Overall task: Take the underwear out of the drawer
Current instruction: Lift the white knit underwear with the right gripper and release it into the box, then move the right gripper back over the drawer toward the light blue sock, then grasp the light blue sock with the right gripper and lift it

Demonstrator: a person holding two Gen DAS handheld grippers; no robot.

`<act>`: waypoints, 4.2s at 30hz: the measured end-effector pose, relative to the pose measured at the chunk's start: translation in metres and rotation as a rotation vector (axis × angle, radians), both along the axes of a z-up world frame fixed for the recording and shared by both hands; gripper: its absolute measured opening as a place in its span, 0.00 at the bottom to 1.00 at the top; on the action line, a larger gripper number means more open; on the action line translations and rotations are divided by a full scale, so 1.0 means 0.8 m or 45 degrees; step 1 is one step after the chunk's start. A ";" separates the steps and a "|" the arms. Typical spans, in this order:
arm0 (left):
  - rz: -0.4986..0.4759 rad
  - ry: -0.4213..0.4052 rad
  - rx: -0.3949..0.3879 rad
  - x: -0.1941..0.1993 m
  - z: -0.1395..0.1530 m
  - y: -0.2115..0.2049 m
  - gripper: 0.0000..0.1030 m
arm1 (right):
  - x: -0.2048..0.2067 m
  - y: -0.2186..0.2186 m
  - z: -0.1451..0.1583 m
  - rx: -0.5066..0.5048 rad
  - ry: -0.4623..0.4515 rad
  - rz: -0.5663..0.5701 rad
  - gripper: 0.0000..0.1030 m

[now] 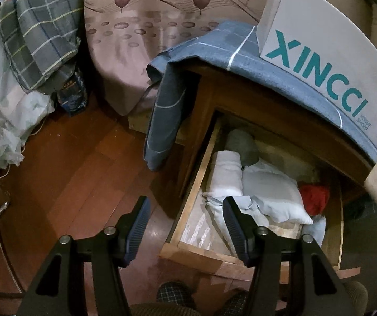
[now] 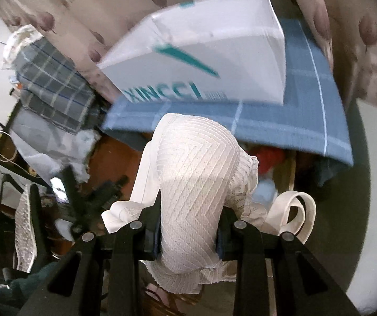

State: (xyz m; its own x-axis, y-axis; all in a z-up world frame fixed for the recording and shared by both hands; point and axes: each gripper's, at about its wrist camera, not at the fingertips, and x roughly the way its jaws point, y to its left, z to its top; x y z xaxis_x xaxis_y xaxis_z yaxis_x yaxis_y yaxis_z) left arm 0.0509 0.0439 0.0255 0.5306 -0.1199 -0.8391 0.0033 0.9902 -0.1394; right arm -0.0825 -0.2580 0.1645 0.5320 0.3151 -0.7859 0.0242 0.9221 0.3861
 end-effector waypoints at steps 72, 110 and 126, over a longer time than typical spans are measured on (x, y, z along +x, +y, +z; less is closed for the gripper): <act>-0.026 0.012 0.023 0.003 -0.003 -0.004 0.57 | 0.073 -0.001 -0.014 -0.297 0.241 0.110 0.70; -0.006 0.056 -0.053 0.009 -0.014 0.004 0.57 | 0.161 -0.014 -0.368 -0.388 0.930 -0.067 0.69; -0.031 0.132 -0.050 0.016 -0.024 -0.003 0.57 | 0.176 -0.001 -0.377 -0.412 0.935 0.035 0.45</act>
